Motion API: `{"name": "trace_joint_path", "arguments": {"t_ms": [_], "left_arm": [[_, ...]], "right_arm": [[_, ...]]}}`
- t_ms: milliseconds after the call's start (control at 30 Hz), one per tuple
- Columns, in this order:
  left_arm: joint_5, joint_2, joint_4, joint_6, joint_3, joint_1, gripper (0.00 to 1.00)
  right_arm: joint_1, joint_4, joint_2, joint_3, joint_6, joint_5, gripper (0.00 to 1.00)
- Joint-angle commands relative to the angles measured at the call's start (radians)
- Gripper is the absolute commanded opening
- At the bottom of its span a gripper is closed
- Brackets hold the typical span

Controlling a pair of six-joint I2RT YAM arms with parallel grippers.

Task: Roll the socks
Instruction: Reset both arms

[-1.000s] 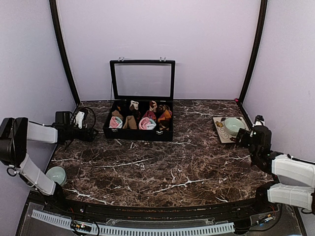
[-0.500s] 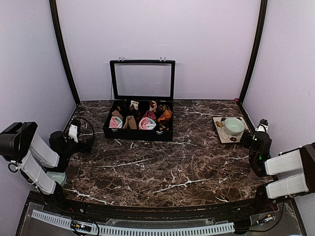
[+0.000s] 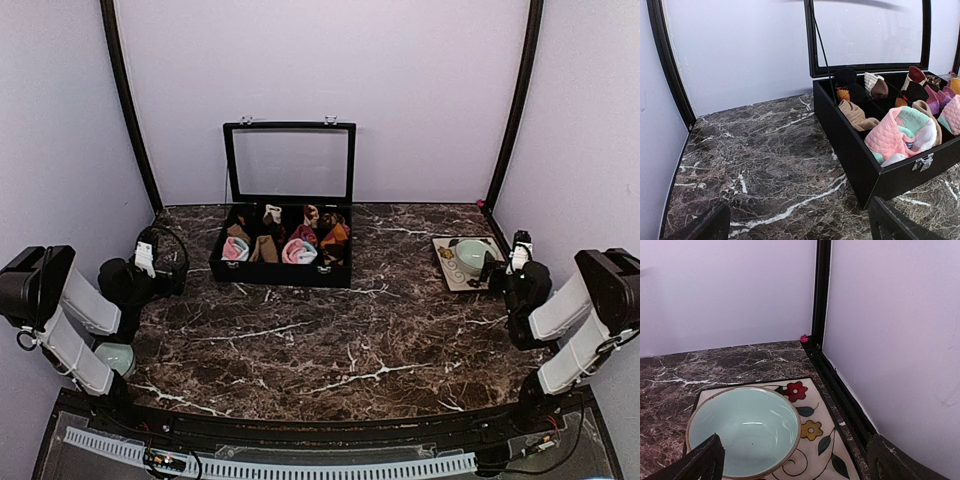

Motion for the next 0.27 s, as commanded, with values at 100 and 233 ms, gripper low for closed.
{"name": "trace_joint_path", "arguments": {"t_ms": [100,233], "left_arm": [[-0.018,-0.005,0.022,-0.016,0.008,0.005,0.99],[-0.022,-0.007,0.026,-0.015,0.005,0.005,0.99]], "right_arm": [[-0.009,0.053,-0.001,0.022,0.000,-0.036,1.00],[-0.010,0.059,0.001,0.021,0.000,-0.038,1.00]]}}
